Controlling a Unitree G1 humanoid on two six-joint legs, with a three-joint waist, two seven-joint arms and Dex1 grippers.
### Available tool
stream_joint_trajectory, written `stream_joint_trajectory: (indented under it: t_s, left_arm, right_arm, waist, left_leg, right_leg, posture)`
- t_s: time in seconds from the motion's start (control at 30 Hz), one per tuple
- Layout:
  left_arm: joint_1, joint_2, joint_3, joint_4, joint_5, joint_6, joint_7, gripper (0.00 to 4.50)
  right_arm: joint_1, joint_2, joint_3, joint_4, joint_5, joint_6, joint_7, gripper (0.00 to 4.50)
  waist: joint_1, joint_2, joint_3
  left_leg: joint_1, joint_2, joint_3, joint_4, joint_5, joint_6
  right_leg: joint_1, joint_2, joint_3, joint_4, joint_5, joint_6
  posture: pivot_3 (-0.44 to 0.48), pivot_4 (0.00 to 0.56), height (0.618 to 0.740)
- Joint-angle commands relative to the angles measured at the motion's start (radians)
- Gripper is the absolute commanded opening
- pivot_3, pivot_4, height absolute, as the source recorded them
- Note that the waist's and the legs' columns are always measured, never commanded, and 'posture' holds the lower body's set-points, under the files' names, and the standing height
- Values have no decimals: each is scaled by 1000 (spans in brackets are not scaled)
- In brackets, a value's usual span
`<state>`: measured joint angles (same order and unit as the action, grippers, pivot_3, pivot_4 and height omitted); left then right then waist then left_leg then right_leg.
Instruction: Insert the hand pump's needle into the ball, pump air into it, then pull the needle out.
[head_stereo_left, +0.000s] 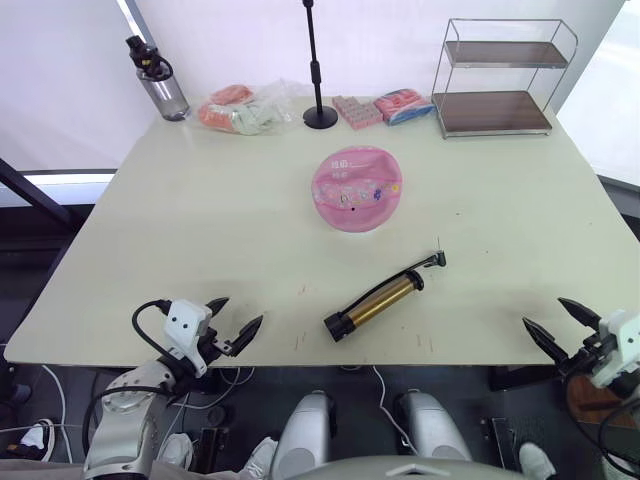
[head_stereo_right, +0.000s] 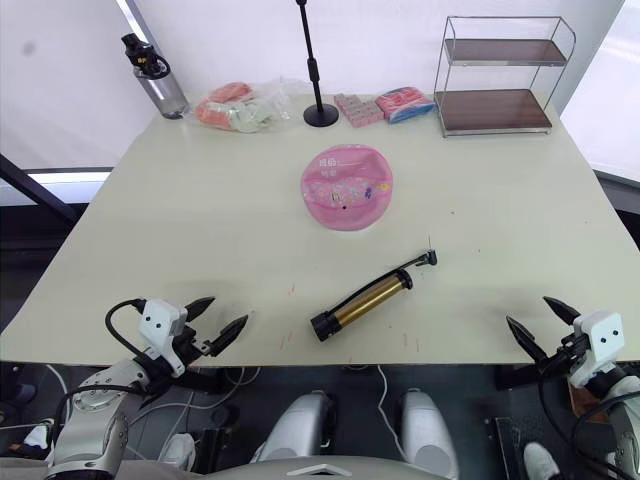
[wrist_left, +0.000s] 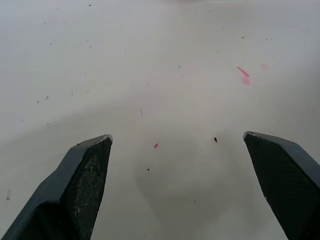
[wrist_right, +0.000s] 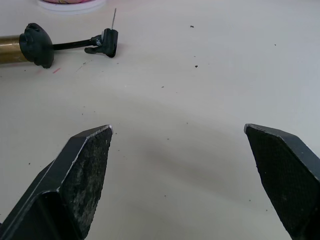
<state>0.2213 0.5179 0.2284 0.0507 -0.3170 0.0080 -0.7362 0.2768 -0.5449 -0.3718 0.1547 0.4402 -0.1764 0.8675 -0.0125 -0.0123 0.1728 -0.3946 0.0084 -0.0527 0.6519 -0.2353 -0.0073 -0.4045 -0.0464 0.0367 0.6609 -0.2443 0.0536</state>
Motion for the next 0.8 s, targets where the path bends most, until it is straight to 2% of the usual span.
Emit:
stream_joint_trajectory:
  t_s: [0.03, 0.47, 0.8]
  left_arm:
    - [2, 10, 27, 4, -6, -32, -7, 4500]
    - [-17, 17, 18, 42, 5, -79, -30, 4500]
    - [-105, 40, -31, -29, 6, -7, -51, 4500]
  right_arm:
    - [-8, -15, -34, -9, 14, -16, 8, 4431]
    - [-17, -12, -31, -14, 19, -21, 36, 4431]
    - [21, -23, -31, -126, 91, 23, 112, 4431]
  waist:
    - [0, 0, 0]
    - [0, 0, 0]
    - [0, 0, 0]
  left_leg:
    - [0, 0, 0, 0, 0, 0]
    - [0, 0, 1, 0, 0, 0]
    - [0, 0, 1, 0, 0, 0]
  right_leg:
    - [0, 0, 0, 0, 0, 0]
    - [0, 0, 1, 0, 0, 0]
    - [0, 0, 1, 0, 0, 0]
  posture:
    - [0, 150, 731]
    - [0, 150, 731]
    - [0, 150, 731]
